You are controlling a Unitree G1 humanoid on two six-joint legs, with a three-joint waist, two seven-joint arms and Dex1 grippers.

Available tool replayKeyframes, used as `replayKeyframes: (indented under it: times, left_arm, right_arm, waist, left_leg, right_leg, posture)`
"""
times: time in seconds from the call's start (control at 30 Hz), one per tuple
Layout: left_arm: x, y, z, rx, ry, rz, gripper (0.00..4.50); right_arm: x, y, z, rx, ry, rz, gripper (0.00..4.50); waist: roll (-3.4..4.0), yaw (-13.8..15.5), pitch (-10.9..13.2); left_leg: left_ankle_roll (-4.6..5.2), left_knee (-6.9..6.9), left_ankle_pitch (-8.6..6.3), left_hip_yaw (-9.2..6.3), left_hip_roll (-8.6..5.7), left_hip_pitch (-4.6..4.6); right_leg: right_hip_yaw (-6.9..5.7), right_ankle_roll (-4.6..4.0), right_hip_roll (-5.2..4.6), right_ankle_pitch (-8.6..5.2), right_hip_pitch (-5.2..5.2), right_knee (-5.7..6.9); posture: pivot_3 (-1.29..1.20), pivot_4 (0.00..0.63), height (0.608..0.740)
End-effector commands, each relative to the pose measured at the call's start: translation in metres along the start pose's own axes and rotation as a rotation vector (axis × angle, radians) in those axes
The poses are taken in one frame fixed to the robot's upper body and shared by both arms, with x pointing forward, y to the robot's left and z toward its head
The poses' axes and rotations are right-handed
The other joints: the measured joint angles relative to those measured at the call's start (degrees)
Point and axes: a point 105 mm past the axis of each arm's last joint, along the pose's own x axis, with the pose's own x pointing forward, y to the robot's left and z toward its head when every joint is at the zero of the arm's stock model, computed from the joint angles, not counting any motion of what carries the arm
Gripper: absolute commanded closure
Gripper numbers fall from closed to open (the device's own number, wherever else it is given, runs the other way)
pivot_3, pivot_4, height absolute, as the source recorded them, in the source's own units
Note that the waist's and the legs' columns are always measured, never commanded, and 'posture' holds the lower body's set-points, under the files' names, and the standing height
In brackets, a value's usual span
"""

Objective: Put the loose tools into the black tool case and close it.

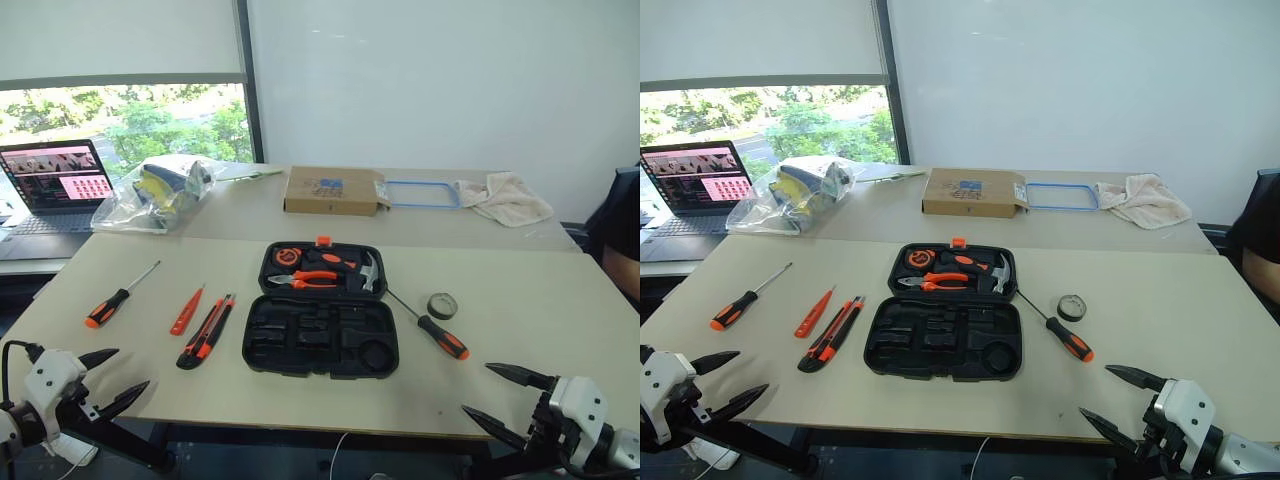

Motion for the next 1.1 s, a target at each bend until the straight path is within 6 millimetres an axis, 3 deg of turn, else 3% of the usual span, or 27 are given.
replayKeyframes:
  times: [0.03, 0.13, 0.3, 0.43, 0.53, 0.73, 0.9, 1.1]
  left_arm:
    - [-0.012, 0.016, 0.017, -0.073, -0.095, 0.101, 0.0]
    - [-0.045, 0.028, -0.003, -0.311, -0.164, 0.354, 0.0]
    - [-0.082, 0.033, -0.034, -0.428, -0.139, 0.609, 0.0]
    - [-0.083, 0.036, -0.031, -0.538, -0.184, 0.622, 0.0]
    - [-0.061, 0.058, -0.006, -0.56, -0.136, 0.518, 0.0]
    - [-0.014, 0.1, 0.016, -0.499, 0.112, 0.446, 0.0]
    - [0.01, 0.133, 0.019, -0.474, 0.244, 0.482, 0.0]
    - [0.042, 0.144, 0.01, -0.507, 0.334, 0.48, 0.0]
  right_arm:
    - [0.015, 0.002, 0.023, -0.018, -0.125, 0.018, 0.03]
    - [0.049, 0.017, 0.072, 0.03, -0.404, 0.101, 0.03]
    - [0.07, 0.031, 0.103, 0.002, -0.555, 0.109, 0.03]
    - [0.076, 0.035, 0.111, 0.01, -0.621, 0.12, 0.03]
    - [0.076, 0.04, 0.104, 0.058, -0.583, 0.186, 0.03]
    - [0.079, 0.036, 0.101, 0.049, -0.554, 0.18, 0.03]
    - [0.078, 0.033, 0.103, 0.038, -0.547, 0.158, 0.03]
    - [0.075, 0.029, 0.103, 0.027, -0.533, 0.129, 0.03]
  waist:
    - [0.0, 0.0, 0.0]
    - [-0.18, -1.4, 0.0]
    - [-0.23, -1.2, 0.0]
    - [-0.61, 0.5, -0.2]
    - [-0.62, 1.1, -0.2]
    - [-0.8, 0.8, -0.3]
    - [-0.78, -0.2, -0.3]
    - [-0.87, -0.9, -0.3]
  left_leg:
    - [0.0, 0.0, 0.0, 0.0, 0.0, 0.0]
    - [-0.02, 0.0, 0.01, 0.01, 0.2, 0.0]
    - [-0.23, -0.03, 0.0, 0.0, 0.44, 0.09]
    - [-0.25, 0.11, -0.02, -0.04, 0.3, -0.01]
    - [-0.21, 0.32, -0.05, -0.22, 0.28, -0.01]
    - [-0.49, 0.45, 0.13, -0.51, 0.32, 0.23]
    - [-0.54, 0.23, 0.16, -0.39, 0.28, 0.73]
    - [-1.01, -0.15, 0.43, -0.35, 0.27, 0.75]
  right_leg:
    - [0.0, 0.0, 0.0, 0.0, 0.0, 0.0]
    - [0.09, -0.1, 0.01, 0.1, -0.04, -0.02]
    - [-0.19, -0.26, 0.23, 0.2, -0.11, 0.02]
    - [-0.58, -0.29, 0.11, 0.21, -0.1, -0.02]
    - [-0.94, -0.3, -0.05, 0.21, -0.08, -0.03]
    - [-1.15, -0.52, 0.34, 0.3, 0.5, 0.0]
    - [-1.03, -0.54, 0.45, 0.27, 0.71, 0.09]
    - [-1.21, -0.78, 0.57, 0.22, 0.53, 0.1]
  posture:
    - [0.0, 0.15, 0.74]
    - [0.0, 0.15, 0.74]
    - [0.0, 0.15, 0.74]
    - [0.0, 0.15, 0.74]
    - [0.0, 0.15, 0.74]
    - [0.0, 0.15, 0.74]
    - [0.0, 0.15, 0.74]
    - [0.0, 0.15, 0.74]
